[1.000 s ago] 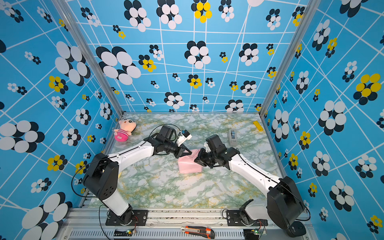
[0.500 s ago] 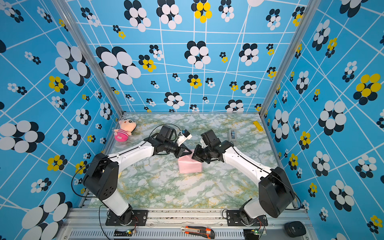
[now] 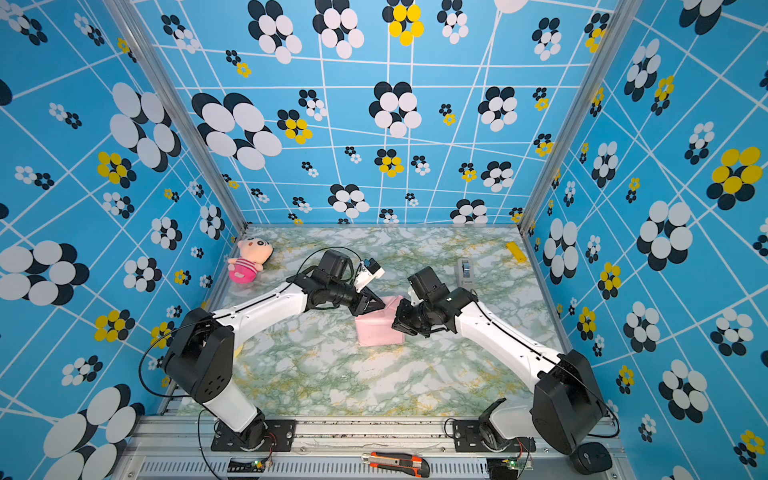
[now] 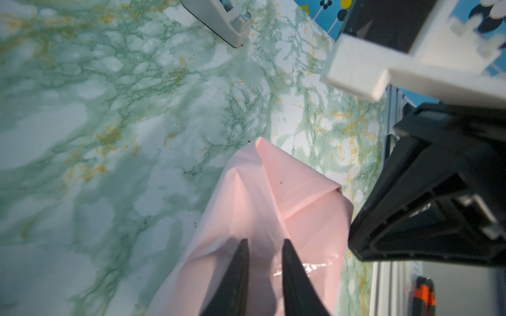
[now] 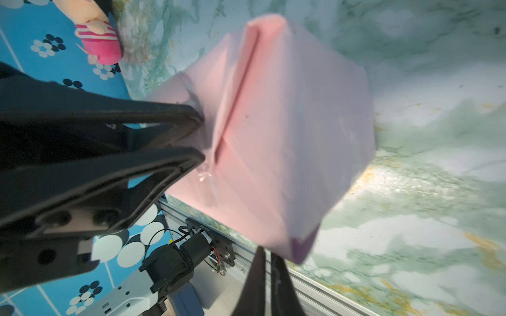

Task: Wrap a gift box in wrapping paper
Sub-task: Stick the wrapping paper to the gift box, then lay the gift box flat at the center of the table.

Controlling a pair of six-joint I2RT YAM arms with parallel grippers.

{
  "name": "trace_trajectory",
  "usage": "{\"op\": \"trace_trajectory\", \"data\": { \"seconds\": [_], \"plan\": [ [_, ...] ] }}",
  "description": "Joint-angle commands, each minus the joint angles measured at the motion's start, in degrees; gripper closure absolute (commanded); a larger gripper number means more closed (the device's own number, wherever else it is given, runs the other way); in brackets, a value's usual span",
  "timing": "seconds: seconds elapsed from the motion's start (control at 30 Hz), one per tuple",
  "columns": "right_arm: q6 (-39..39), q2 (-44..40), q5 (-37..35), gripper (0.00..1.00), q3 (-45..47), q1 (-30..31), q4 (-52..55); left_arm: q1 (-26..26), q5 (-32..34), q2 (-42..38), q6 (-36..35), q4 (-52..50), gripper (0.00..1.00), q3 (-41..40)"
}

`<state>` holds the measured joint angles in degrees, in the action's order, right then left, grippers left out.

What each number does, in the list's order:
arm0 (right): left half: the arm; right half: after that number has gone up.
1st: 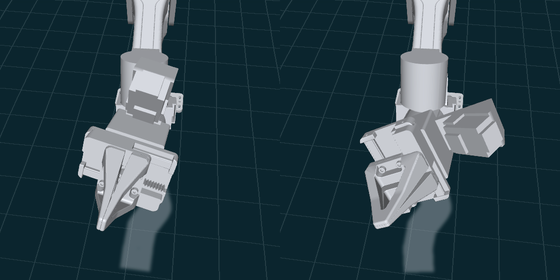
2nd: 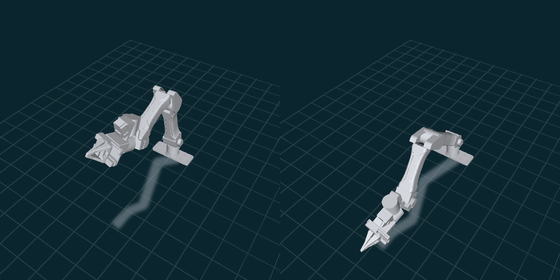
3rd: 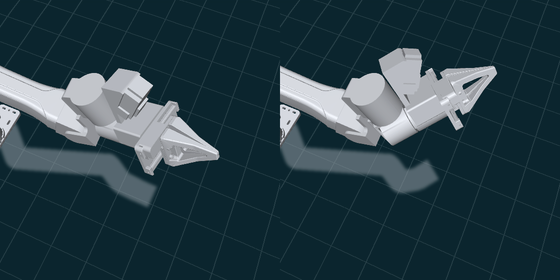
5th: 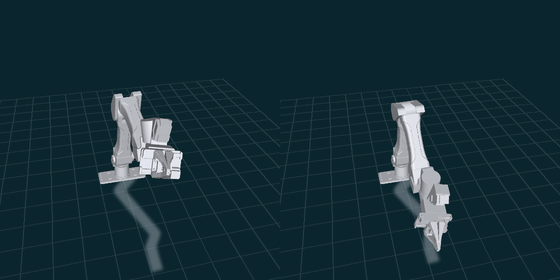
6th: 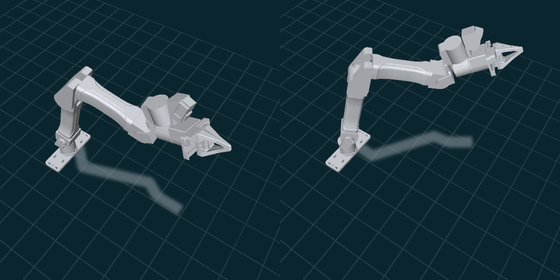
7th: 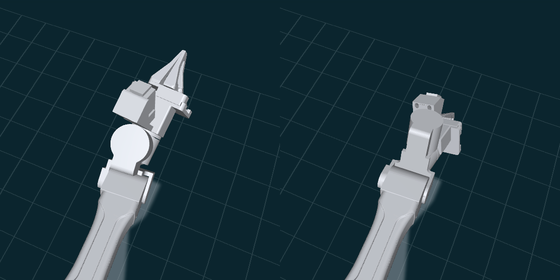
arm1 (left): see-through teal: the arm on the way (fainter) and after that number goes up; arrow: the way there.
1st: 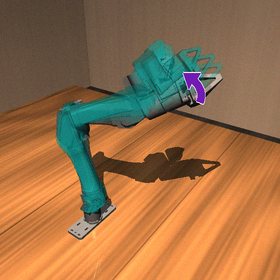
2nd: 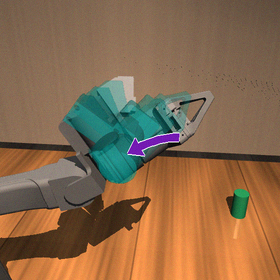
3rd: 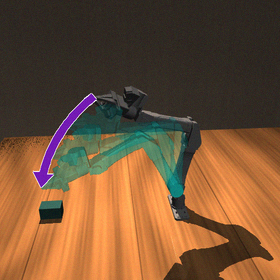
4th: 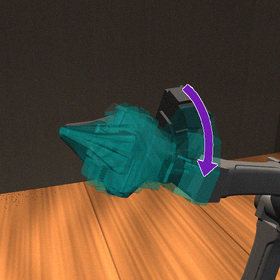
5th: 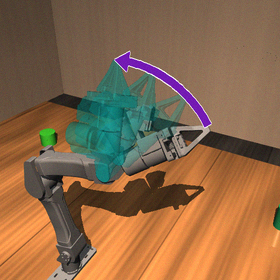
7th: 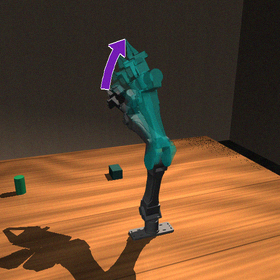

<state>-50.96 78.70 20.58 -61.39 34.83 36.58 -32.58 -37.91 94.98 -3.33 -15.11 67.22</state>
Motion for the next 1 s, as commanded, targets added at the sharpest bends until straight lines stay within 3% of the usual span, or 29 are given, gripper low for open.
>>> {"op": "trace_trajectory", "data": {
  "seconds": [0.0, 0.07, 0.2, 0.23, 0.27, 0.37, 0.53, 0.97],
  "plan": [
    [5.75, -1.06, -4.18, 0.72, -6.62, -3.75, 8.07, 0.6, 4.31, -5.77, 1.78, -4.57, 0.5, 3.73],
    [8.68, 0.1, -5.16, 0.61, -8.86, -6.05, 10.99, 1.86, 7.07, -9.22, 4.95, -5.27, 0.36, 4.82],
    [12.61, 4.68, -2.44, 0.33, -12.32, -7.9, 12.73, 5.66, 11.52, -13.9, 13.52, -8.34, 0.25, 3.57],
    [13.49, 6.47, -0.82, 0.24, -13.38, -7.93, 13.01, 6.56, 11.8, -14.36, 15.84, -10.29, 0.23, 3.13],
    [14.37, 8.4, 1.05, 0.02, -14.52, -7.89, 13.45, 7.07, 11.64, -14.47, 17.71, -11.94, 0.22, 2.56],
    [16.68, 12.67, 3.47, 0.01, -17.35, -7.85, 14.75, 7.35, 11.28, -14.0, 21.28, -14.74, 0.2, -0.16],
    [18.17, 17.34, 7.79, 0.01, -18.38, -7.68, 13.81, 7.33, 9.5, -13.14, 27.69, -9.92, 0.21, -5.87],
    [13.95, 17.95, 14.15, 0.03, -12.43, -6.85, 5.76, 6.57, 5.1, -7.13, 34.14, -4.33, 0.25, -7.6]
  ]
}}
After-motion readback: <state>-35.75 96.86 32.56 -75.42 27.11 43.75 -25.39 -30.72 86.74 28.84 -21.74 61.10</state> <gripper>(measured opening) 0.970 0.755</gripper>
